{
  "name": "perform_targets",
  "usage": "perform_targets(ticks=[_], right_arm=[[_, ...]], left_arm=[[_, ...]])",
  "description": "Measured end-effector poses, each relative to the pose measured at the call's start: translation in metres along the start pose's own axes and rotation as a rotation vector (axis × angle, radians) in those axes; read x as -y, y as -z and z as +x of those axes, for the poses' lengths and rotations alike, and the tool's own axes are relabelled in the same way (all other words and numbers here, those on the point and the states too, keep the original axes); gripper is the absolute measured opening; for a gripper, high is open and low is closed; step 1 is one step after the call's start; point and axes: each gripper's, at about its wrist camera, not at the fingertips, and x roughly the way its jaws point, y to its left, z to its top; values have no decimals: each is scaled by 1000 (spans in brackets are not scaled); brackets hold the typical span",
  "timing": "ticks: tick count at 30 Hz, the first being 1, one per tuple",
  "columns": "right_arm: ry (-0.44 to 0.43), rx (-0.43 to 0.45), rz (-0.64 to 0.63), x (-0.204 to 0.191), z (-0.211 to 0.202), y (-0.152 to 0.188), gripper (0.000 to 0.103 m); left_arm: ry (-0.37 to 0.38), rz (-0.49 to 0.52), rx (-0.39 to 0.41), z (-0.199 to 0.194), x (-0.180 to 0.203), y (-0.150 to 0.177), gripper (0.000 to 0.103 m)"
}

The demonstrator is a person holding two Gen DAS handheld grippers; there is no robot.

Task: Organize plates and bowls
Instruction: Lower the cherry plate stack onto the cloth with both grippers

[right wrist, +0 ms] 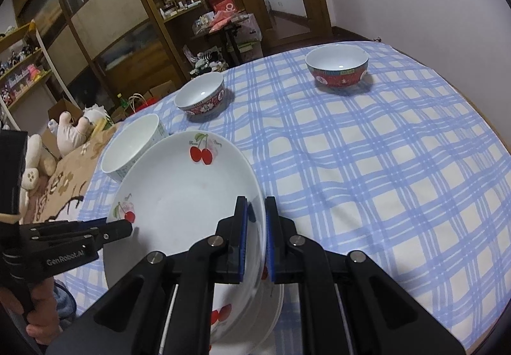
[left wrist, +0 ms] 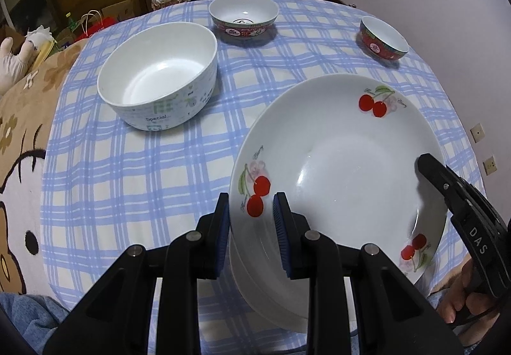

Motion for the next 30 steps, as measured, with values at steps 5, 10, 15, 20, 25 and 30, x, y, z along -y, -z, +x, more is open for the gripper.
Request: perform_targets(ticks=[5, 10, 15, 20, 25, 30], right_arm=[[-6, -14, 5, 1, 6, 2, 11], [-1, -39, -1, -1, 12, 6, 11], [3, -63, 8, 2, 14, 12, 11], [8, -76, 15, 4, 16, 16, 11], [15, -89, 12, 4, 17, 18, 11], [18, -98, 21, 7, 20, 20, 11]], left_arm=[[-3, -10, -15, 7, -4, 0, 26], [-17, -7, -39, 13, -5, 3, 26], [-25, 4, -60, 16, -3, 6, 26], [-32, 17, -70, 18, -1, 8, 26], [-46, 23, -93, 25, 1, 11, 26], [-53, 45, -103, 29, 4, 12, 26]])
